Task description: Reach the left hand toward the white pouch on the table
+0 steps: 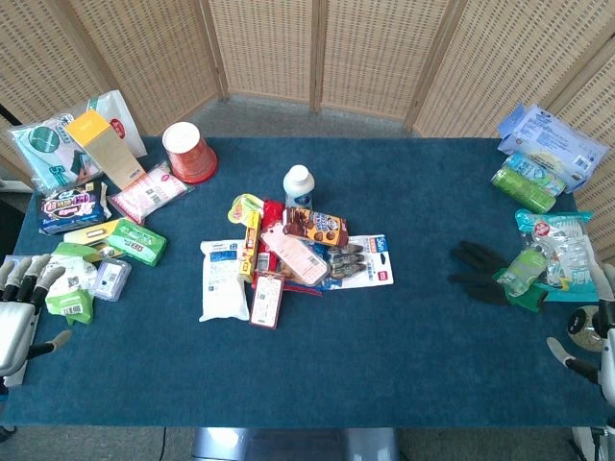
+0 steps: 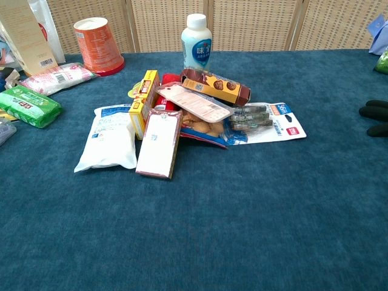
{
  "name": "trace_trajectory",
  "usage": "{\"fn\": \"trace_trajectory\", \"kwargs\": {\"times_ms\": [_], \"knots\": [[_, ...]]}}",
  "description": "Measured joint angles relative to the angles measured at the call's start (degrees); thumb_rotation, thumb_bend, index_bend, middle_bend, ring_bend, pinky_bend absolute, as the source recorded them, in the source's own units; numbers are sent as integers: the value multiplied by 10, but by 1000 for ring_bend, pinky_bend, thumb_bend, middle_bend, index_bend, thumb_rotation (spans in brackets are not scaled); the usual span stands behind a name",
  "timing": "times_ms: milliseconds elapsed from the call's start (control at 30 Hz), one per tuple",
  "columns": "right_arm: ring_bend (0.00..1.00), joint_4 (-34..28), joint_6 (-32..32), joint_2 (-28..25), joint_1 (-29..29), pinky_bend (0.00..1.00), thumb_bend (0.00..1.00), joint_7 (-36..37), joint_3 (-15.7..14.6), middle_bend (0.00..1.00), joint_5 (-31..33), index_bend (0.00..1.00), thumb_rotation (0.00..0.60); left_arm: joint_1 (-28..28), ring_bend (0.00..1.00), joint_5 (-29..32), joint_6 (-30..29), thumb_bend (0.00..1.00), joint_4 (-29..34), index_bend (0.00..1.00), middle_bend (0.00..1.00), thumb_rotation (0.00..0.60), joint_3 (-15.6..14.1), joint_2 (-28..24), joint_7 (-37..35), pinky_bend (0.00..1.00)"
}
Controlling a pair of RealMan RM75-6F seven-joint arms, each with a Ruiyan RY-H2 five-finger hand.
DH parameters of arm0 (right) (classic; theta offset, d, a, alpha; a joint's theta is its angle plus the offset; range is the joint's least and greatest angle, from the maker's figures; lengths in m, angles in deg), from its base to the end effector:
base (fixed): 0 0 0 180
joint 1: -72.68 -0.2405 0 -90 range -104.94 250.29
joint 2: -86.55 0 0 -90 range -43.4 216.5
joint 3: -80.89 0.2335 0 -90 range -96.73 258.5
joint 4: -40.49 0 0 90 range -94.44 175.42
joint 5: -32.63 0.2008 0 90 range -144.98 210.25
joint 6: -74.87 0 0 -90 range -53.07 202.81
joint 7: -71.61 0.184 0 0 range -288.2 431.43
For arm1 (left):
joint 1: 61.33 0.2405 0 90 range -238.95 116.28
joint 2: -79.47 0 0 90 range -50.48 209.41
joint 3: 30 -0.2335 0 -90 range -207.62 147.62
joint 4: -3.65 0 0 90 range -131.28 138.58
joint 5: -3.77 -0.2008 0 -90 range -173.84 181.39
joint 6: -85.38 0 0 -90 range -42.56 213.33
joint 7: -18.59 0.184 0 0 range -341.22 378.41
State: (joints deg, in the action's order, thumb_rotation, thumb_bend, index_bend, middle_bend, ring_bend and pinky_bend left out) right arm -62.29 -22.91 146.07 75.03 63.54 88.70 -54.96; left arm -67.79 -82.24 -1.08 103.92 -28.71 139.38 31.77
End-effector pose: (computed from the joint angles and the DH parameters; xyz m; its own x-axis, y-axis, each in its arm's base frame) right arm -0.2568 -0.1936 0.2164 0.4341 0.2436 0.8673 -0.9004 0.0858 0.4266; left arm -0.2610 0.2187 0.1659 0.5429 -0.0077 0.8398 0.8390 -0.0398 -0.5427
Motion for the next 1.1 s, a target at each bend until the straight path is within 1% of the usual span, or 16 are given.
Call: {"fn": "trace_trajectory", "kwargs": {"times_ms": [233, 333, 433, 533, 567, 667, 867, 1100], "knots": [[0, -3, 0, -4, 0, 0, 0, 9, 2, 0, 3, 0, 600, -9, 0, -36, 7, 0, -30, 172, 0, 600, -5, 6, -27, 0], [0, -6, 1, -6, 1, 0, 0, 12, 1, 0, 3, 0, 600, -22, 0, -59, 18, 0, -57, 171, 0, 600, -8, 16, -33, 0], [0, -9, 0, -8, 2, 0, 0, 13, 2, 0, 3, 0, 600, -47, 0, -97, 38, 0, -101, 164, 0, 600, -11, 30, -35, 0], [0, -11, -1, -10, 2, 0, 0, 14, 1, 0, 1, 0, 600, -85, 0, -140, 66, 0, -157, 146, 0, 600, -14, 47, -32, 0], [0, -13, -2, -11, 3, 0, 0, 15, 1, 0, 0, 0, 600, -103, 0, -157, 80, 0, -179, 143, 0, 600, -15, 55, -30, 0], [0, -16, -7, -13, 5, 0, 0, 17, 1, 0, -4, 0, 600, -149, 0, -193, 117, 0, -220, 140, 0, 600, -16, 75, -20, 0], [0, -20, -13, -18, 8, 0, 0, 24, 1, 0, -8, 0, 600, -214, 0, -218, 188, 0, -242, 122, 0, 600, -14, 105, 30, 0], [0, -24, -18, -23, 10, 0, 0, 33, 3, 0, -8, 0, 600, -261, 0, -222, 254, 0, -244, 101, 0, 600, -12, 136, 89, 0]]}}
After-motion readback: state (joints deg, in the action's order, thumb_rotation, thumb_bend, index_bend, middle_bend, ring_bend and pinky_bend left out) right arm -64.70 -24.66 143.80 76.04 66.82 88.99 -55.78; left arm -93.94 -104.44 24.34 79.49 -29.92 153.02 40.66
